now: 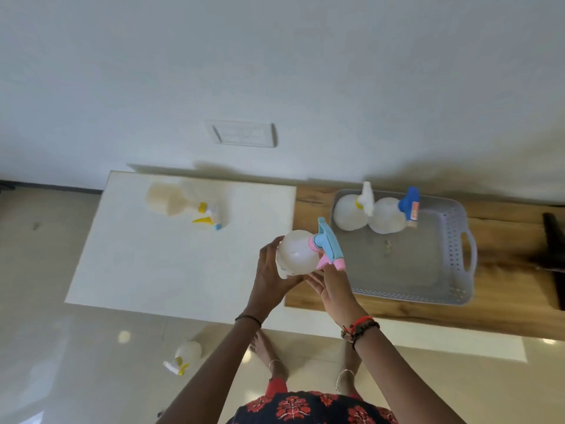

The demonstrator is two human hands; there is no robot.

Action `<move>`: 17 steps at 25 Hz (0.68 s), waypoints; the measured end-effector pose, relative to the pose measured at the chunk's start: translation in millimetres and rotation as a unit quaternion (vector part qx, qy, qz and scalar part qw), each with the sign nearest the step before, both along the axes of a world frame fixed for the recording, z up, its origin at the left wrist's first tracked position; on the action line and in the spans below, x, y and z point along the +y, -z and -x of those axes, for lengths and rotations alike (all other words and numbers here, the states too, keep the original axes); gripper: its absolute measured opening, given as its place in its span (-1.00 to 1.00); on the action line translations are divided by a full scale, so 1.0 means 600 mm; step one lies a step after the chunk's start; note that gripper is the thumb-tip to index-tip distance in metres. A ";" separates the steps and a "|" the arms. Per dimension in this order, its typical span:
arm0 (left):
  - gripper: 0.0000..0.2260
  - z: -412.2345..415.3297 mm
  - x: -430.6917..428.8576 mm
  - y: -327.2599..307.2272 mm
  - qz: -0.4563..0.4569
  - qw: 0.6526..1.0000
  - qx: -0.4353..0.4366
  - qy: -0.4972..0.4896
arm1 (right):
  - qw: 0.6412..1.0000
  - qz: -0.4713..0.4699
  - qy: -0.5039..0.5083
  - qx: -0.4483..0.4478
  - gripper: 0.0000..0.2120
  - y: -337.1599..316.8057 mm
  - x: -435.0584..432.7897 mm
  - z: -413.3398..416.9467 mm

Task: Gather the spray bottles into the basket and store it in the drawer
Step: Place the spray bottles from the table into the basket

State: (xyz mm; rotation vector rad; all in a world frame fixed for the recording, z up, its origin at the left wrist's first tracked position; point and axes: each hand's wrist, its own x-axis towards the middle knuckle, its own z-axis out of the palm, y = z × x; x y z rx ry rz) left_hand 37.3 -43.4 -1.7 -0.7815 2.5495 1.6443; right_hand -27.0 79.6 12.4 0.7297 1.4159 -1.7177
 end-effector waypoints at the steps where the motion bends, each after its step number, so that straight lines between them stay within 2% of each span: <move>1: -0.17 0.011 0.027 -0.001 0.008 1.000 0.000 0.010 | 1.000 -0.006 0.019 0.003 -0.77 -0.004 0.024 0.006; 6: -0.13 0.077 0.163 0.001 -0.002 0.996 -0.048 0.076 | 0.995 -0.021 0.093 0.027 -0.65 -0.012 0.157 0.038; 10: -0.23 0.130 0.259 0.013 -0.003 0.988 -0.096 0.123 | 0.991 -0.034 0.130 0.020 -0.81 0.002 0.253 0.075; 13: -0.41 0.174 0.315 0.024 -0.093 0.979 -0.150 0.105 | 0.988 -0.066 0.141 0.010 -0.63 0.028 0.308 0.106; 17: -0.51 0.226 0.370 0.045 -0.237 0.953 -0.183 0.038 | 0.983 -0.076 0.167 0.010 -0.60 0.057 0.348 0.148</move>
